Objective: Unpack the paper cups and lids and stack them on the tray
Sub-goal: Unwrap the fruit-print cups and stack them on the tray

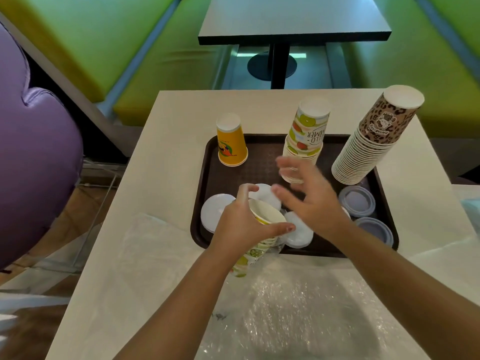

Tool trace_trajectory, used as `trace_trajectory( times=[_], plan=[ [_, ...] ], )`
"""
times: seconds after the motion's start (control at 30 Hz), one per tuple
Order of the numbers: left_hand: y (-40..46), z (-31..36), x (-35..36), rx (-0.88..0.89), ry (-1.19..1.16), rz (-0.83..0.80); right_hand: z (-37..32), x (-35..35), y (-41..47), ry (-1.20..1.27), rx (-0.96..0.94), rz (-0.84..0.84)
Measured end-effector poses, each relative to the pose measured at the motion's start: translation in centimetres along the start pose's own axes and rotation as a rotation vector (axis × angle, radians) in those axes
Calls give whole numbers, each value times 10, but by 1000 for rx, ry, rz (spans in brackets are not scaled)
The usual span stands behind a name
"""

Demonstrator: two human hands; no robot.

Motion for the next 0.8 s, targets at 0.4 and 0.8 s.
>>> trace_trajectory(
  times=[0.4, 0.8],
  plan=[
    [-21, 3, 18, 120, 11, 3, 17, 12, -25, -70, 436, -303],
    [-22, -6, 22, 108, 19, -36, 21, 5, -28, 43, 433, -280]
  ],
)
Point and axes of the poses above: each hand's wrist, its own y-axis towards the middle knuckle, its own x-axis out of the palm, z = x × y, the point moved 2 cm from there along y, towards the middle knuckle, and after that the axes turned 12 degrees about x, right-handed, at the moved point
